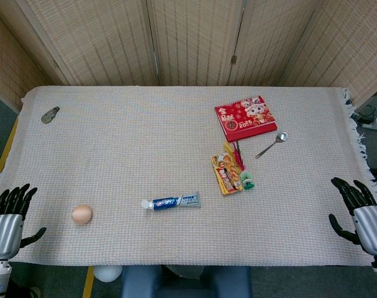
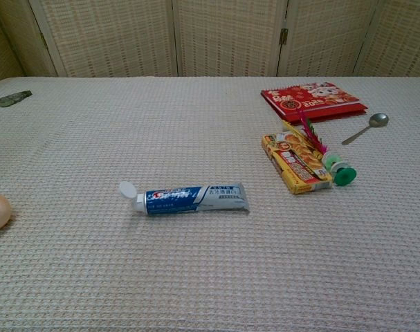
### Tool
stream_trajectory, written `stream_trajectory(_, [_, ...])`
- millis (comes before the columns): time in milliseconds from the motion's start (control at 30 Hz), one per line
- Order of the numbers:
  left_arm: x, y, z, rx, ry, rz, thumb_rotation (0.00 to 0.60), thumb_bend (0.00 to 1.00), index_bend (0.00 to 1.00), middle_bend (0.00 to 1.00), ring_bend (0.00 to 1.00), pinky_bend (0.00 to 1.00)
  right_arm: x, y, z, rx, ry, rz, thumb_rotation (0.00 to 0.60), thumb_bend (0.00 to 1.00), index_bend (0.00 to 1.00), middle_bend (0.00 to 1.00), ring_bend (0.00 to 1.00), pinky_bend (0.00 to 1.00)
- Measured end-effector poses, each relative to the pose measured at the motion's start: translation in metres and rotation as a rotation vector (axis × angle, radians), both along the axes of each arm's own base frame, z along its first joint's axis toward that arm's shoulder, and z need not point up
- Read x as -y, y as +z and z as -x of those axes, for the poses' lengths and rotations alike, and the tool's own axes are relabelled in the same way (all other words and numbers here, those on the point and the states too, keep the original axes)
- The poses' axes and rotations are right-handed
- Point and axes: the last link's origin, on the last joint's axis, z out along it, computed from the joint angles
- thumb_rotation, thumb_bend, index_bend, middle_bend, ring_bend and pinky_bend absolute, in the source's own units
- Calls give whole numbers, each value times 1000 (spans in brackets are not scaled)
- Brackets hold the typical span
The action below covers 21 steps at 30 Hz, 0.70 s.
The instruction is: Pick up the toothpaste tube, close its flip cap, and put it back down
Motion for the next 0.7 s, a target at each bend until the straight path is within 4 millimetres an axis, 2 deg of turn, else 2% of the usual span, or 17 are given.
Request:
stream_trajectory(367, [0, 0, 2, 4, 7, 2, 600, 212, 140, 82, 78, 0, 0, -5, 1, 1, -8, -14, 600, 489, 91, 121, 157, 71])
stream_trajectory(700, [0, 1, 1, 7, -1, 1, 600, 211, 140, 82, 78, 0, 6, -16, -10, -26, 37, -65, 600, 490, 91, 121, 155, 71])
